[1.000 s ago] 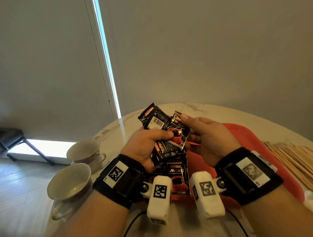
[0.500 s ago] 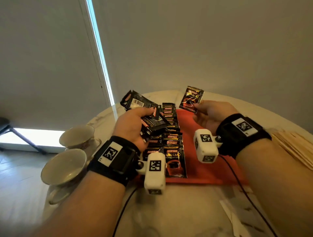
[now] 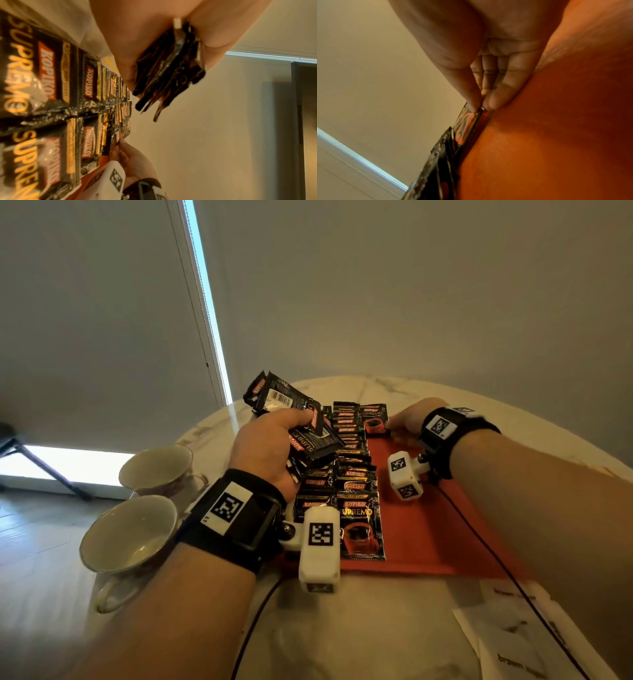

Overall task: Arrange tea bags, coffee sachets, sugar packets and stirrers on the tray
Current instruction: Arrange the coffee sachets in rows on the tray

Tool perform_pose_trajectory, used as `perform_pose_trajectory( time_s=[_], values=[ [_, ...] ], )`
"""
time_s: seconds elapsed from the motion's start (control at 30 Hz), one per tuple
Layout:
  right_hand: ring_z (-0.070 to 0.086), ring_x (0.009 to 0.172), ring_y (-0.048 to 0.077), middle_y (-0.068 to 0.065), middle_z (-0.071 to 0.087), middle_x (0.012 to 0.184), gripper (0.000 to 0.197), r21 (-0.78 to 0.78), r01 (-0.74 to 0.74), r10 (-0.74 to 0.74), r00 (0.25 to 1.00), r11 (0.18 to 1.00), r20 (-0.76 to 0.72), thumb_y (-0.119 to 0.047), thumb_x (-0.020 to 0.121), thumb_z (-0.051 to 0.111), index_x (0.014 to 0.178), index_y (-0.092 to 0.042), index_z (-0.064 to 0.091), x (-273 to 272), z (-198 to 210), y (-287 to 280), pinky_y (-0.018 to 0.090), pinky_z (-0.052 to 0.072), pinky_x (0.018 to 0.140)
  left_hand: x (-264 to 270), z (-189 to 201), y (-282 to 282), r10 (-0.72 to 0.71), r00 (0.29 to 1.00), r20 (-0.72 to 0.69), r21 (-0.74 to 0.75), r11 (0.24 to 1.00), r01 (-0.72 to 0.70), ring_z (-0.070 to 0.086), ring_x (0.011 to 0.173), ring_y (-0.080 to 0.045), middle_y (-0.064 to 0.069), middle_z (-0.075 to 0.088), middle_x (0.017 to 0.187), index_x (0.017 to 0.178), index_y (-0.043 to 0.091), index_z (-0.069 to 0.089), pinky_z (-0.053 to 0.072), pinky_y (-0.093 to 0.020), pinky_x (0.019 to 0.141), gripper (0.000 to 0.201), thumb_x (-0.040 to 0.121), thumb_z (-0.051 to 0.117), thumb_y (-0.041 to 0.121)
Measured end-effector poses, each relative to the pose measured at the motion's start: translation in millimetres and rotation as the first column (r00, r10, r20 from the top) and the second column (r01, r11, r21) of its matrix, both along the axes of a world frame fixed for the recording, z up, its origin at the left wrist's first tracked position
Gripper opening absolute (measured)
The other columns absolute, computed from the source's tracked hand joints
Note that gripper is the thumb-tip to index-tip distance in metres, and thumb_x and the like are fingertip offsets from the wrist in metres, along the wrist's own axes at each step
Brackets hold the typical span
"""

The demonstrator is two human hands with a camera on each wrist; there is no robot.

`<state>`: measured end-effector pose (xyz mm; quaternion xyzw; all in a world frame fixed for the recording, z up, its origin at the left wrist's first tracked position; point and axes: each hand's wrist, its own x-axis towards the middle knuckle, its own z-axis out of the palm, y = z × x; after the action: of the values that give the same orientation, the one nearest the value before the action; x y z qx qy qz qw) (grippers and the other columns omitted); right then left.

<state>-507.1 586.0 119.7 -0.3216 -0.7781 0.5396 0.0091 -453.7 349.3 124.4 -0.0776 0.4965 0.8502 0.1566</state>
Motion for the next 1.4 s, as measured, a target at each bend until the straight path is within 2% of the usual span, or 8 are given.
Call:
perform_pose_trajectory(
  time_s=[0.07, 0.17, 0.37, 0.43, 0.57, 0.97, 1.1, 1.4],
  values=[
    [0.064, 0.065, 0.019, 0.011, 0.068, 0.076, 0.011, 0.003, -0.002, 0.002, 1.000, 1.000, 0.008, -0.003, 0.087, 0.077, 0.081, -0.002, 0.067, -2.8, -2.1, -0.3, 0.033, 0.060, 0.078, -0.7, -0.2, -0.6, 0.010, 1.000, 0.003, -0.010, 1.000, -0.010, 0.079, 0.087, -0.039, -0.017, 0.080, 0.102, 0.124, 0.007, 0.063, 0.063, -0.058, 0.075, 0.033, 0.092, 0.070, 0.007],
    [0.068, 0.077, 0.022, 0.011, 0.070, 0.079, 0.009, 0.018, -0.003, 0.003, 1.000, 1.000, 0.011, -0.005, 0.086, 0.078, 0.086, -0.001, 0.070, -6.5, -4.5, 1.7, 0.038, 0.060, 0.090, -2.2, -0.6, -1.2, 0.009, 1.000, 0.008, -0.011, 1.000, -0.009, 0.079, 0.085, -0.038, -0.017, 0.080, 0.100, 0.123, 0.007, 0.063, 0.063, -0.054, 0.067, 0.032, 0.092, 0.069, 0.006],
    [0.069, 0.082, 0.023, 0.011, 0.072, 0.079, 0.013, 0.044, -0.029, 0.029, 1.000, 0.999, -0.003, -0.006, 0.086, 0.079, 0.077, -0.002, 0.070, -11.6, -9.2, 6.4, 0.041, 0.059, 0.093, -3.2, -3.6, 0.1, 0.003, 1.000, 0.000, -0.017, 1.000, -0.003, 0.079, 0.088, -0.039, -0.018, 0.080, 0.103, 0.126, 0.008, 0.063, 0.063, -0.056, 0.072, 0.035, 0.091, 0.069, 0.006],
    [0.068, 0.077, 0.022, 0.012, 0.071, 0.079, 0.013, 0.035, -0.033, 0.033, 0.999, 0.999, -0.007, -0.004, 0.087, 0.077, 0.078, -0.002, 0.069, -11.3, -10.5, 8.2, 0.038, 0.061, 0.088, -3.9, -4.9, 0.1, 0.000, 1.000, -0.001, -0.019, 1.000, 0.000, 0.078, 0.090, -0.040, -0.018, 0.079, 0.106, 0.128, 0.007, 0.063, 0.062, -0.056, 0.074, 0.037, 0.091, 0.069, 0.006],
    [0.064, 0.063, 0.020, 0.014, 0.069, 0.081, 0.006, -0.023, -0.021, 0.020, 0.999, 1.000, -0.038, -0.001, 0.089, 0.073, 0.085, 0.001, 0.070, -10.6, -13.5, 10.9, 0.029, 0.058, 0.060, -4.9, -5.4, -0.1, -0.012, 1.000, 0.006, -0.026, 1.000, 0.012, 0.078, 0.093, -0.042, -0.019, 0.079, 0.108, 0.127, 0.007, 0.063, 0.062, -0.057, 0.078, 0.037, 0.090, 0.070, 0.006],
    [0.065, 0.069, 0.019, 0.008, 0.070, 0.083, 0.009, -0.062, 0.008, -0.014, 0.996, 0.998, -0.084, -0.011, 0.094, 0.068, 0.089, -0.004, 0.069, -13.0, -15.3, 9.2, 0.029, 0.056, 0.061, -5.7, -6.8, 0.4, -0.022, 1.000, 0.022, -0.032, 0.999, 0.022, 0.077, 0.094, -0.043, -0.021, 0.078, 0.111, 0.130, 0.006, 0.062, 0.061, -0.058, 0.077, 0.043, 0.088, 0.072, 0.007],
    [0.056, 0.057, 0.015, 0.005, 0.063, 0.074, 0.006, -0.119, 0.035, -0.044, 0.996, 0.992, -0.073, -0.010, 0.096, 0.065, 0.097, -0.004, 0.068, -10.8, -12.3, 8.5, 0.026, 0.051, 0.053, -4.4, -5.4, 1.3, -0.024, 1.000, 0.019, -0.025, 0.999, 0.025, 0.078, 0.091, -0.041, -0.020, 0.078, 0.107, 0.128, 0.006, 0.062, 0.062, -0.055, 0.073, 0.039, 0.090, 0.070, 0.005],
    [0.042, 0.048, 0.009, 0.001, 0.058, 0.060, 0.017, 0.017, -0.227, 0.223, 0.964, 0.974, 0.146, -0.015, 0.095, 0.065, 0.082, -0.006, 0.072, 7.8, -3.5, 1.0, 0.022, 0.034, 0.048, -0.4, -2.5, 1.4, -0.033, 0.999, 0.024, -0.037, 0.999, 0.034, 0.079, 0.087, -0.039, -0.020, 0.079, 0.104, 0.125, 0.005, 0.063, 0.064, -0.053, 0.070, 0.035, 0.091, 0.069, 0.005]
  ],
)
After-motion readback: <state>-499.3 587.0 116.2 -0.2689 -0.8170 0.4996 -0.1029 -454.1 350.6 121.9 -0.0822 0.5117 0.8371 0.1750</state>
